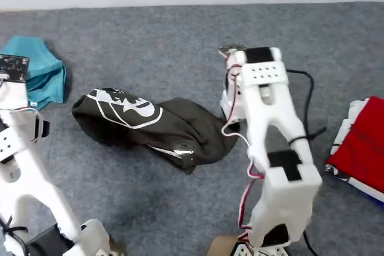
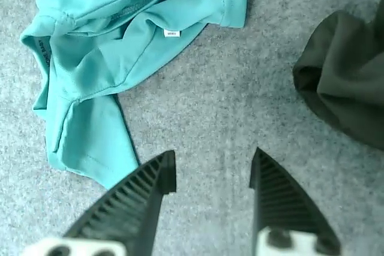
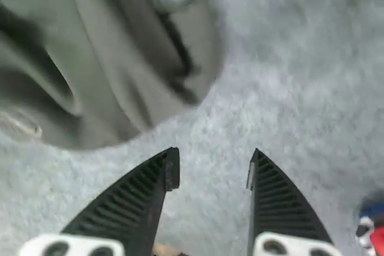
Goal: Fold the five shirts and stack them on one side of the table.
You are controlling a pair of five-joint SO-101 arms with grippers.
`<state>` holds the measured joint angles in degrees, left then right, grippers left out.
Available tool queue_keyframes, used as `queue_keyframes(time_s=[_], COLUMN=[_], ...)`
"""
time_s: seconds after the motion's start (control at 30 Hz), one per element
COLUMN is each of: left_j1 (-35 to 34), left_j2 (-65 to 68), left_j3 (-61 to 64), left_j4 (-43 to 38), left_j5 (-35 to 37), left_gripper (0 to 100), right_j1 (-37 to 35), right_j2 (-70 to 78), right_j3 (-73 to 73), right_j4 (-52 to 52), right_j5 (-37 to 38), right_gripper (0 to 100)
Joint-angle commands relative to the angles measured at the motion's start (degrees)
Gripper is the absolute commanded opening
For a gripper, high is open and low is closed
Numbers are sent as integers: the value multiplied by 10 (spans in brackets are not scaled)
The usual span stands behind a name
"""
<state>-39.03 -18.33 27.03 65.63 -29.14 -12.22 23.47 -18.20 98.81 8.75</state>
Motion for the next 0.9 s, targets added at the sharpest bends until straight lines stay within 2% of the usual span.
queue_keyframes(time_s=[0.0, 0.47, 0.6, 0.87], left_j1=[1, -2, -2, 2], left_j2=[-4, -4, -3, 0], left_j3=[-12, -12, -12, 4], left_j4=[3, 3, 3, -7], left_j5=[4, 4, 3, 2], left_gripper=[206, 205, 176, 163], right_j1=[-21, -22, -21, -53], right_j2=[35, 222, 262, 291], right_j3=[-80, -255, -271, -270], right_j4=[-5, -18, -13, -7], right_j5=[-7, 0, 23, 23], right_gripper=[195, 194, 191, 182])
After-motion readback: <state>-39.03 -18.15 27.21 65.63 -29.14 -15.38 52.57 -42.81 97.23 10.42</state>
